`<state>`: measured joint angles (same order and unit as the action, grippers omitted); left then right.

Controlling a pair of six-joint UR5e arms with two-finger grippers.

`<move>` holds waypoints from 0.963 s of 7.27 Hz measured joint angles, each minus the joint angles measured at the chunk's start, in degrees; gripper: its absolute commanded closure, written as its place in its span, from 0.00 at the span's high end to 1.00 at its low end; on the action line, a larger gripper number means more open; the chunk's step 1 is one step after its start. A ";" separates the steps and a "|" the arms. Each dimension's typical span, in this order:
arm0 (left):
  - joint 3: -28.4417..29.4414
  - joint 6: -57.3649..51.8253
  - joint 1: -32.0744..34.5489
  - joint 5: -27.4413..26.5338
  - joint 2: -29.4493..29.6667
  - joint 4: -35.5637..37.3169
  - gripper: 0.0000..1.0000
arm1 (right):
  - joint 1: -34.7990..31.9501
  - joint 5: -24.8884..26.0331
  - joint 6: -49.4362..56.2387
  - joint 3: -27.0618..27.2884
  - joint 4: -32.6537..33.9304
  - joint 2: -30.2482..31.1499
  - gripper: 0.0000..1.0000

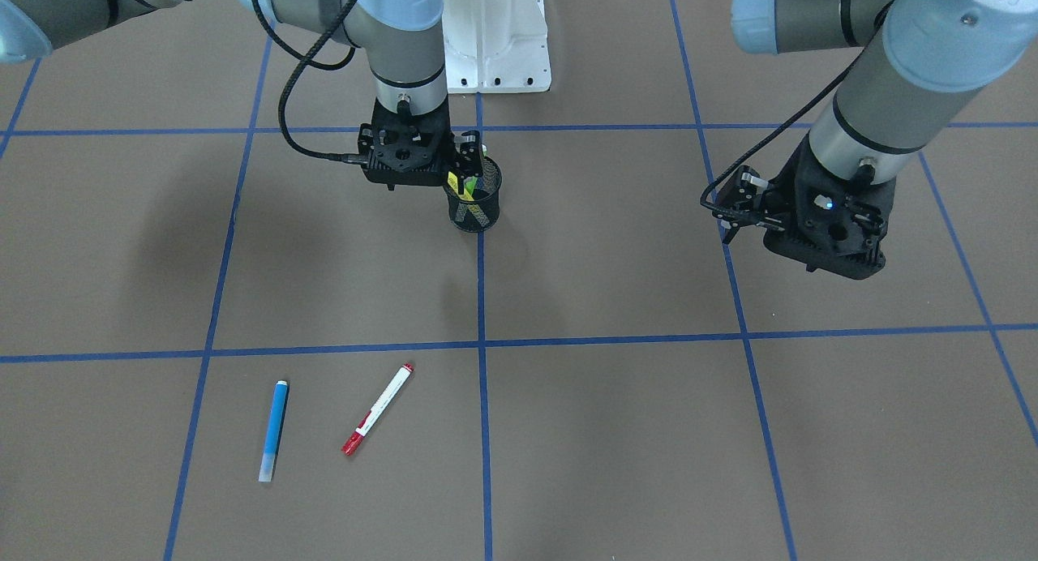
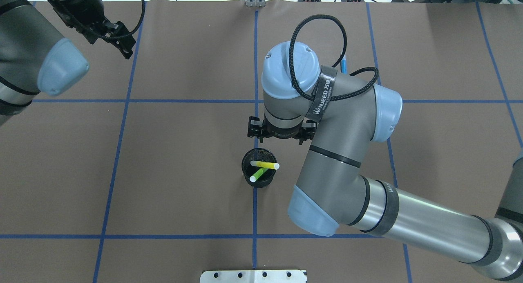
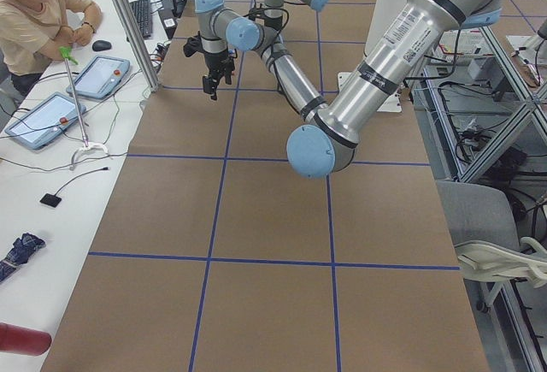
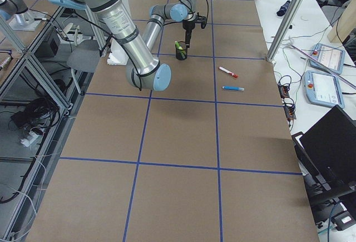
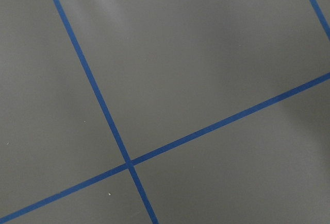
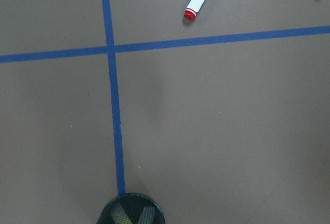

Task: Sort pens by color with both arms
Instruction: 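Swing the right gripper over the pen cup while the left arm withdraws, then lower the right gripper into the cup and grasp the green marker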

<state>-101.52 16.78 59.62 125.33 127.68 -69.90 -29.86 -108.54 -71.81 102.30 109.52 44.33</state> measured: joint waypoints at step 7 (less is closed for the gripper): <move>-0.47 0.44 -0.12 0.00 -0.41 -0.75 1.00 | 4.60 -1.40 -14.40 -4.85 -1.19 -4.41 0.58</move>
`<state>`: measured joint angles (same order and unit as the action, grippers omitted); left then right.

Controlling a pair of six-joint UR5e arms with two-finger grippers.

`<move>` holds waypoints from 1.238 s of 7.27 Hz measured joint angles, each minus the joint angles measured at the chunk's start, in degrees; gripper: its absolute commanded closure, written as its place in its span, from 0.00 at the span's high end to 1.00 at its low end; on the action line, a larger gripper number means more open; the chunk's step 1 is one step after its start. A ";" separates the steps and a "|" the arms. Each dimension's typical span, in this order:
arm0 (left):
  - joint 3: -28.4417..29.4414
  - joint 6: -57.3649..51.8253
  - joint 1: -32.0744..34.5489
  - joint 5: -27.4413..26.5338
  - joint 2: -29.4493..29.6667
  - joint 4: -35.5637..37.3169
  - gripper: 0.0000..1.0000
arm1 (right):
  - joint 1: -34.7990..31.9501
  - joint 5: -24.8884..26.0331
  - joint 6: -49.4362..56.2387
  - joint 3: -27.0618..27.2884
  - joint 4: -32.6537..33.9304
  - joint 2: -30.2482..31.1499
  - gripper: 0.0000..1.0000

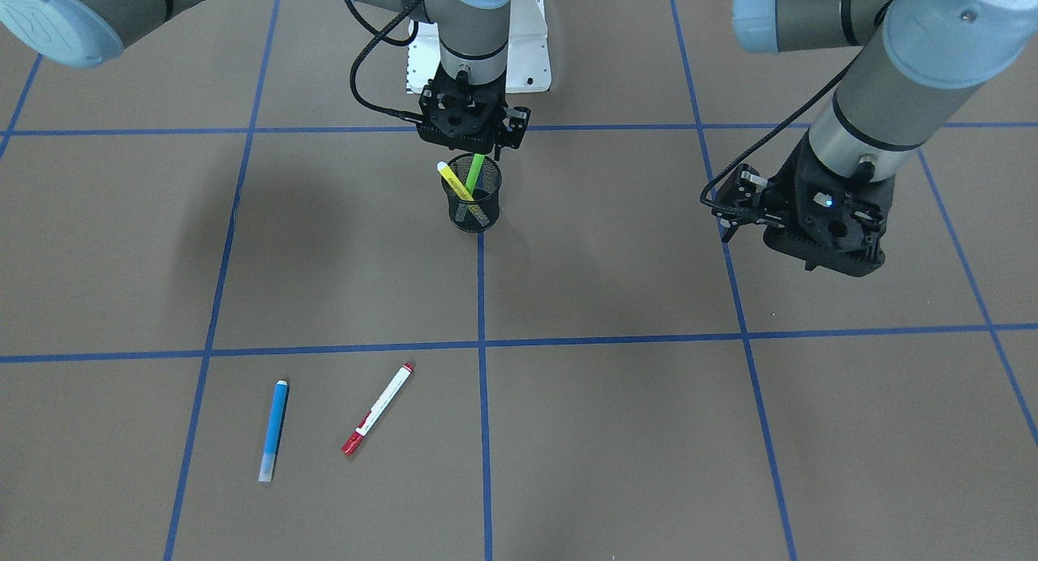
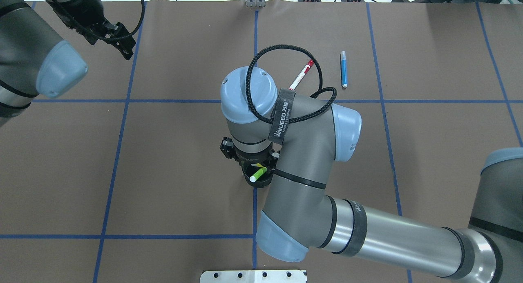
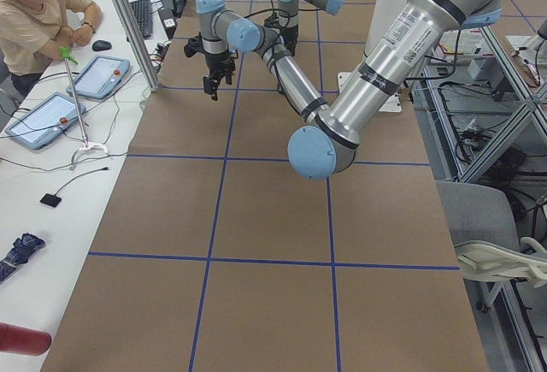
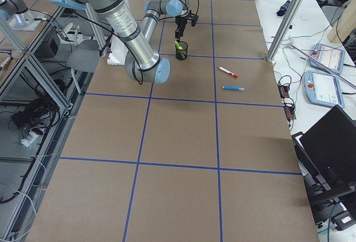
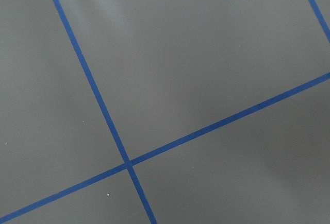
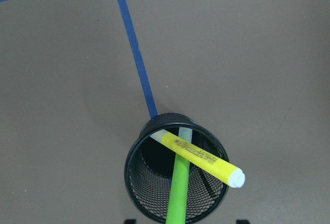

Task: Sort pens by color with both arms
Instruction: 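Lower the right gripper into the cup and grasp the green marker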

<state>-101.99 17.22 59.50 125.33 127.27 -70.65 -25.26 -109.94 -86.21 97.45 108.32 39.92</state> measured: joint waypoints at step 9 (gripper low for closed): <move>-0.31 0.90 -0.18 -0.09 0.17 -0.42 1.00 | 1.25 -0.79 0.34 -2.53 -2.00 0.37 0.21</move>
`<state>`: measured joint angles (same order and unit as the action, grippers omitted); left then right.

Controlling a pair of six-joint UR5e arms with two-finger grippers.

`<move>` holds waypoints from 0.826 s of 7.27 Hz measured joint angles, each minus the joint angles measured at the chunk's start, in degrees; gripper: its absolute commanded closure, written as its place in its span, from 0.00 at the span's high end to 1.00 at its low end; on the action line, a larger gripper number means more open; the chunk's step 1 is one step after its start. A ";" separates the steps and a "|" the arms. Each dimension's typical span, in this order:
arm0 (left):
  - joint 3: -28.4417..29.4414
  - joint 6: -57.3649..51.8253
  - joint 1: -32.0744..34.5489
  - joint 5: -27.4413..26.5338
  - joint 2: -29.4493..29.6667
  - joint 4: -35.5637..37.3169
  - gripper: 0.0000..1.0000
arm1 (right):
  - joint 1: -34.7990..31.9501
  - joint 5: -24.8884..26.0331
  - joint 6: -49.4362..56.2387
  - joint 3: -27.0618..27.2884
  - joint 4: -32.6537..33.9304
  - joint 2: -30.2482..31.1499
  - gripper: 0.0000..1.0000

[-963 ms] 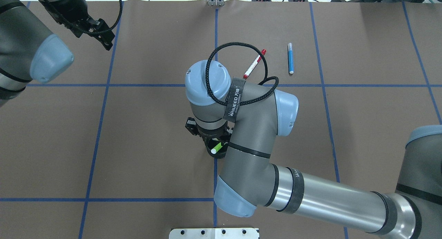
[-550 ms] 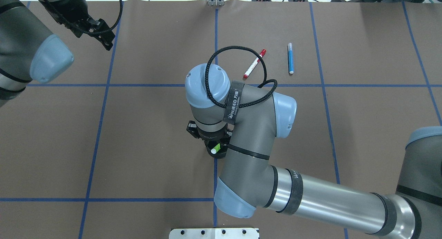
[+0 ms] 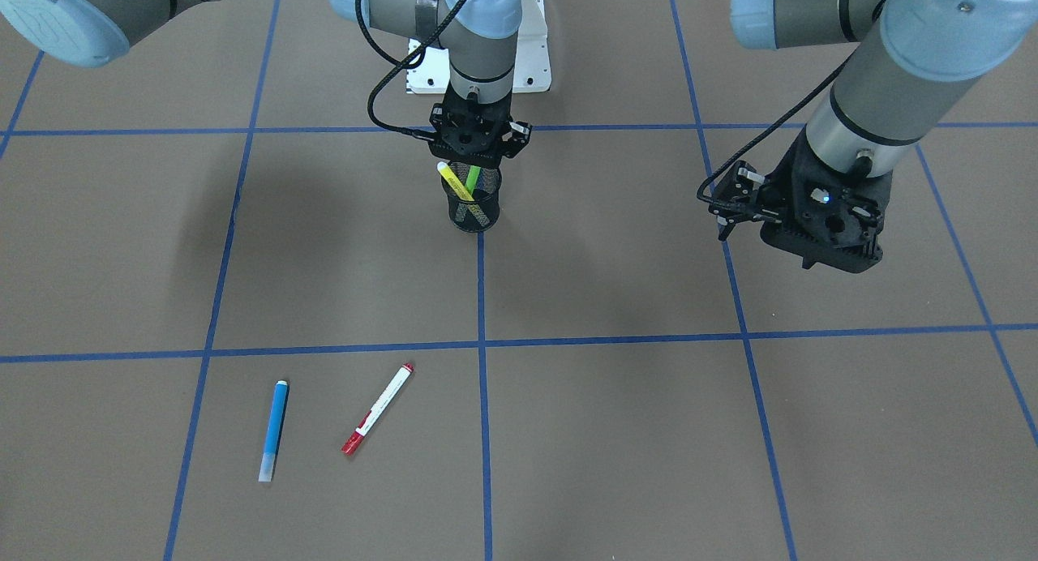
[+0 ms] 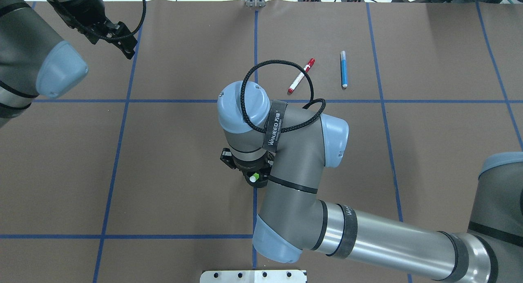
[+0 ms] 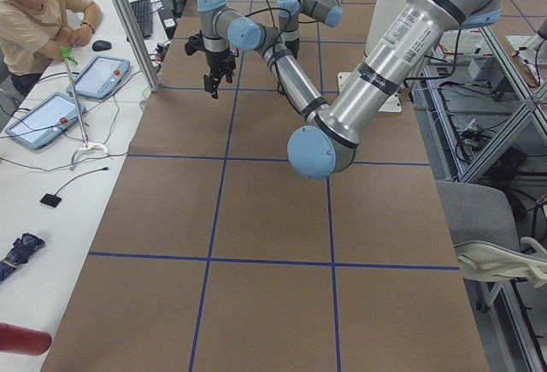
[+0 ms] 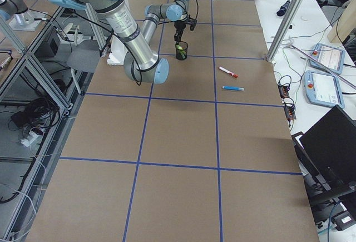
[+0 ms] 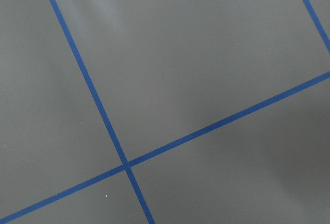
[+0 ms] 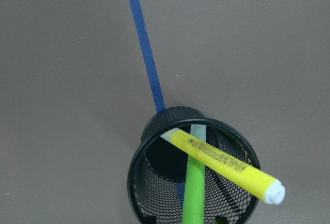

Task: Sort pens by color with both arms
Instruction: 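Lower the right gripper into the cup and grasp the green marker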

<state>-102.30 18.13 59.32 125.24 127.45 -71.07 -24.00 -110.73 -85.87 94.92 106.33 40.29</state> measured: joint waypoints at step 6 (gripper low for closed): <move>0.05 1.14 -0.17 0.00 0.00 -0.65 1.00 | -0.40 -0.09 0.18 1.27 0.74 -0.15 0.00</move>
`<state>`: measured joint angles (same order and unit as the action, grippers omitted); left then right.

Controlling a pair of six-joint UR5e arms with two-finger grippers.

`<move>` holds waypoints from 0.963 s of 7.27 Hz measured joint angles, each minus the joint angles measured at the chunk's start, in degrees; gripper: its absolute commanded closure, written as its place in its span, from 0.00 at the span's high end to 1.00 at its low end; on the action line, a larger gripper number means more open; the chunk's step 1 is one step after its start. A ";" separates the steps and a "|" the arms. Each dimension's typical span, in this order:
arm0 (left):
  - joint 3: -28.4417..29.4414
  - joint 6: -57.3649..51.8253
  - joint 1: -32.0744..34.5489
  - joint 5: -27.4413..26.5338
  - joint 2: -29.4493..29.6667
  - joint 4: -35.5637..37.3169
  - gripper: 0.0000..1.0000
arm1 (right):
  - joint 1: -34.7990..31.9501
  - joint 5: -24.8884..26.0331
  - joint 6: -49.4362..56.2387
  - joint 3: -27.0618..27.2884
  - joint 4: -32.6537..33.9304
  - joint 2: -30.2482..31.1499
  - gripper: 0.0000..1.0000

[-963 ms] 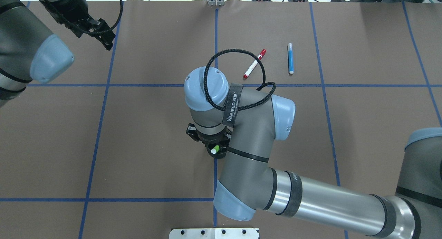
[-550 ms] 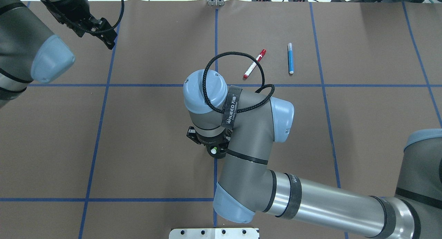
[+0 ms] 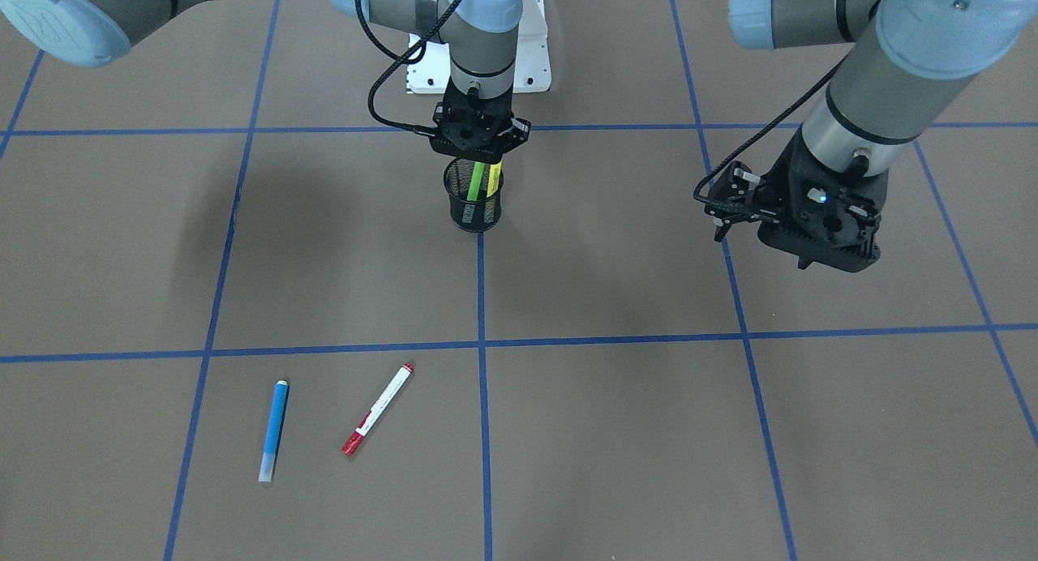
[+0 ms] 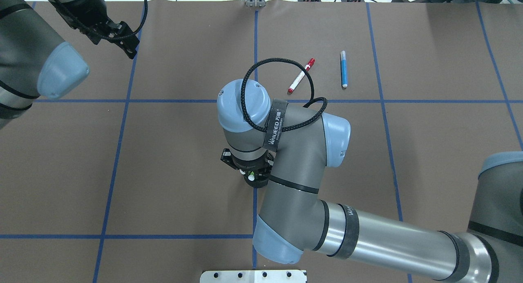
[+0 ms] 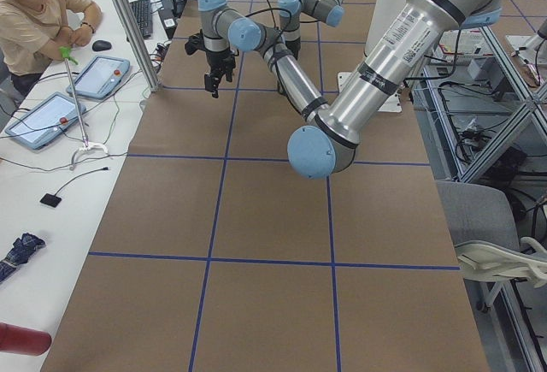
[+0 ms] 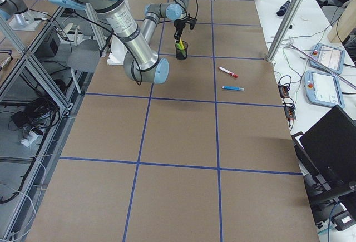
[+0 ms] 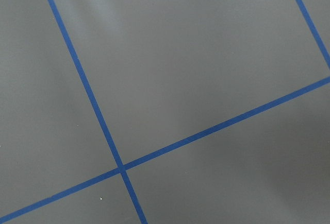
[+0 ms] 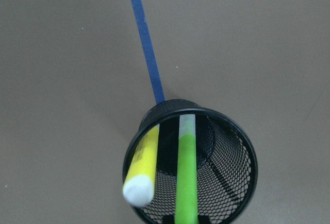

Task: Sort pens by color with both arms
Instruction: 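Lower the right gripper into the cup and grasp the green marker, then lift the green marker out of the cup with the right gripper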

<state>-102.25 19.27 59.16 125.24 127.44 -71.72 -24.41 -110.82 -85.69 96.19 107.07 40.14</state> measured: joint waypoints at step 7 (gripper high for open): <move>-0.07 1.42 -0.23 0.11 0.43 -0.20 1.00 | -8.38 2.68 3.38 9.50 7.50 -2.01 0.00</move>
<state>-102.32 20.69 58.93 125.35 127.88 -71.92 -32.79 -108.14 -82.32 105.69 114.57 38.13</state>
